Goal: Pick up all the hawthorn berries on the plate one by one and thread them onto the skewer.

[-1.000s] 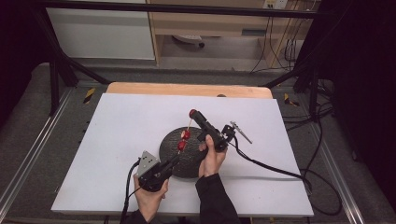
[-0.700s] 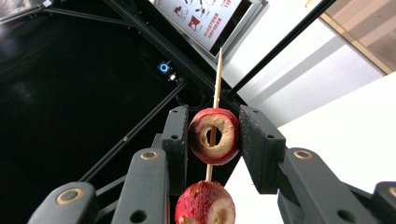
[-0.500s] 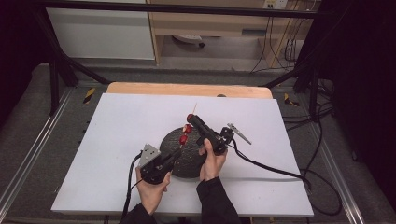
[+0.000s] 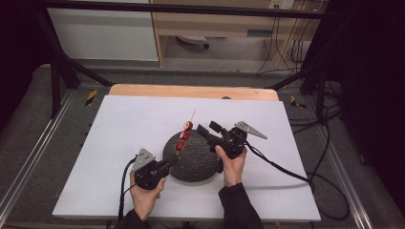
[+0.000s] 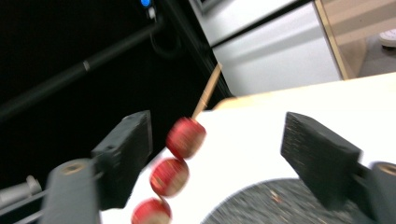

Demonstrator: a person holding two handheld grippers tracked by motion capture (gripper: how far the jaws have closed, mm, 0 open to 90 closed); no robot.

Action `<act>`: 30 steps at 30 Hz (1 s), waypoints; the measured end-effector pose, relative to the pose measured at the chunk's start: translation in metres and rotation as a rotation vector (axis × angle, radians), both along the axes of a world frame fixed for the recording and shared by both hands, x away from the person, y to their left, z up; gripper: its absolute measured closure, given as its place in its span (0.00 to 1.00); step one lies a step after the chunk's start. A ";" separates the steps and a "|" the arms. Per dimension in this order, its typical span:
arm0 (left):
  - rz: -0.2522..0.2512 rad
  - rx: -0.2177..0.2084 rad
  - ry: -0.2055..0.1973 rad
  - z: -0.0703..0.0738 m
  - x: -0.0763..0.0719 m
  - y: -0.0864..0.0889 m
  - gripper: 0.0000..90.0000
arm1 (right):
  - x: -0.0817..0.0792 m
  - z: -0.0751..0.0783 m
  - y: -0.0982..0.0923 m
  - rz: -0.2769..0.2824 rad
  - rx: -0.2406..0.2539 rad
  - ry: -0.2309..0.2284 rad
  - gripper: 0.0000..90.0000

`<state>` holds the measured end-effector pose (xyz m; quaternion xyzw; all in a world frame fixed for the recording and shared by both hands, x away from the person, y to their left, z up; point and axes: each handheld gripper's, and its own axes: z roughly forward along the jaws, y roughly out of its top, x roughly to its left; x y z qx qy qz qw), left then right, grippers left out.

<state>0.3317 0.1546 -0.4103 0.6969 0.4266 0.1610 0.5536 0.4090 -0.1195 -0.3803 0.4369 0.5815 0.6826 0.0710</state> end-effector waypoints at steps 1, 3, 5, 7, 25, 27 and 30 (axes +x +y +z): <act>-0.004 0.008 0.002 0.000 0.000 0.002 0.98 | 0.000 -0.001 -0.003 0.005 -0.039 0.002 0.20; -0.011 0.014 0.006 0.001 0.001 0.005 0.98 | 0.000 -0.003 -0.010 0.024 -0.119 0.006 0.14; -0.017 0.024 0.008 0.002 0.001 0.008 0.98 | -0.001 -0.005 -0.016 0.050 -0.172 0.028 0.08; -0.026 0.036 0.013 0.003 0.002 0.012 0.98 | -0.001 -0.009 -0.023 0.064 -0.226 0.040 0.06; -0.098 0.168 0.044 0.018 0.015 0.036 0.98 | -0.025 -0.044 -0.082 0.154 -0.577 0.095 0.01; -0.105 0.184 0.048 0.020 0.017 0.036 0.98 | -0.029 -0.049 -0.089 0.161 -0.585 0.103 0.01; -0.120 0.212 0.057 0.024 0.019 0.035 0.98 | -0.034 -0.053 -0.099 0.167 -0.595 0.111 0.01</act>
